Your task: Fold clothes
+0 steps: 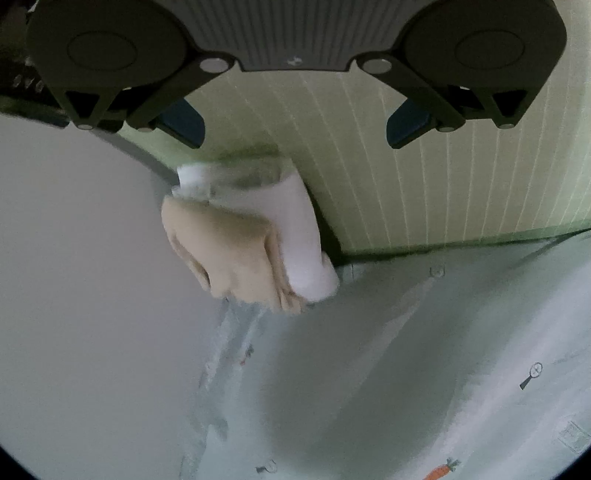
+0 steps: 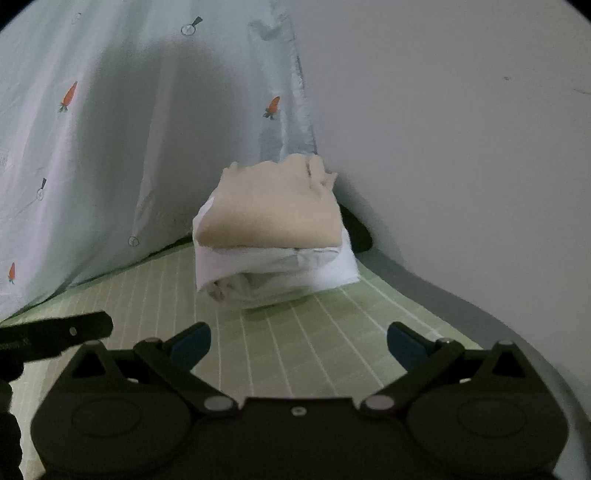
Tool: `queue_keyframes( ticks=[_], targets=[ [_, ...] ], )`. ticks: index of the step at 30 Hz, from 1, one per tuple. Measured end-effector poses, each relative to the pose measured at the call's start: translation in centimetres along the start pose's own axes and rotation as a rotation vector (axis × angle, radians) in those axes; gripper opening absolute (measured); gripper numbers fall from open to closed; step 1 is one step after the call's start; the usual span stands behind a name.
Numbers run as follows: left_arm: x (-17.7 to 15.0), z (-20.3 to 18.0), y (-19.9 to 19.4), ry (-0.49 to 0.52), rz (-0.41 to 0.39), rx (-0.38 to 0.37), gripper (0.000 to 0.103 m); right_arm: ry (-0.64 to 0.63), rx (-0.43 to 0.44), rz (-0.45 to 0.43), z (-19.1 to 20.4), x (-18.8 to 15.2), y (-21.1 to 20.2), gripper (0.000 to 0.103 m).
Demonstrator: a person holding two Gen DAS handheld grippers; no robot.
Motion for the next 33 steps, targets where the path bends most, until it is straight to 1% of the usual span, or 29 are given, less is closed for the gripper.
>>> queue_keyframes(
  ticks=[4,11,22,33],
  targets=[
    [-1.5,-0.5,-0.8,0.018,0.014,-0.03,0.103,-0.007,-0.012,0.004,-0.2,-1.1,-1.6,0.103],
    [-2.5,-1.4,-1.9,0.041,0.008,-0.057,0.103,-0.01,-0.018,0.01,-0.5,-1.6,-2.8,0.103],
    [-2.6,-1.9,-2.8,0.056,-0.011,-0.081,0.103,-0.003,-0.025,-0.001,-0.8,-1.4,-3.4,0.103],
    [-2.6,-2.1,-2.6,0.067,0.005,-0.077,0.103,0.008,-0.026,-0.002,-1.1,-1.2,-3.4,0.103]
  ],
)
Point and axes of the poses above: each gripper's, at about its wrist camera, not at the fingertips, and y roughly the way its jaws point, z to its left, x to its top, the point moved 10 cm from there along y, roughly the way its jaws point, and after that the axes turned 2 degrees about -z, right-handed, at the moved point
